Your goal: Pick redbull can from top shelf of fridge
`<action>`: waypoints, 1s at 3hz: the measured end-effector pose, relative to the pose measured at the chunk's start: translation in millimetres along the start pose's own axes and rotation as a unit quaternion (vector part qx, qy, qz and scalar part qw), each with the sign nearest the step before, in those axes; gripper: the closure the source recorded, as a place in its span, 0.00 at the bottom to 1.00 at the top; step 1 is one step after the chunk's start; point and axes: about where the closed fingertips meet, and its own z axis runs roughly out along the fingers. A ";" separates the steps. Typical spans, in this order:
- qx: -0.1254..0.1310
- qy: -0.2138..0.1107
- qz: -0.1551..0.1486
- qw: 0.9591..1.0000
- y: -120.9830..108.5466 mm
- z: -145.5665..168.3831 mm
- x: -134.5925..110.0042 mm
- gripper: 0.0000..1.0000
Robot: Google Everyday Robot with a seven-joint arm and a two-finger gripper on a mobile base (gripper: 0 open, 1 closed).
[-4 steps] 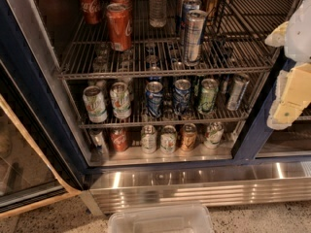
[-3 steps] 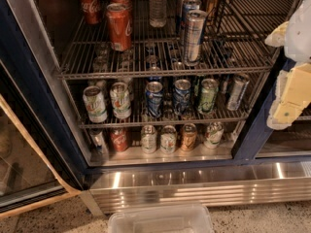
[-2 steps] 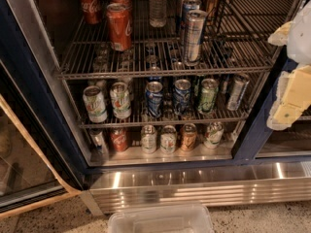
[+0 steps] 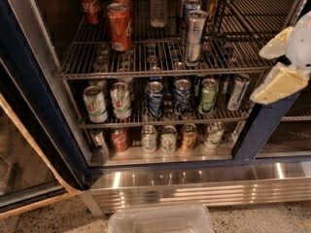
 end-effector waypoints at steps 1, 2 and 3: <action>0.021 -0.010 -0.001 1.000 -10.3 -1.7 -5.8 0.58; 0.021 -0.010 -0.001 1.000 -10.3 -1.7 -5.8 0.82; 0.021 -0.010 -0.001 1.000 -10.4 -1.7 -5.9 1.00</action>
Offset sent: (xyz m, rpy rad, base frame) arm 0.0091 0.0014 0.0077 0.0071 -0.0459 -0.0059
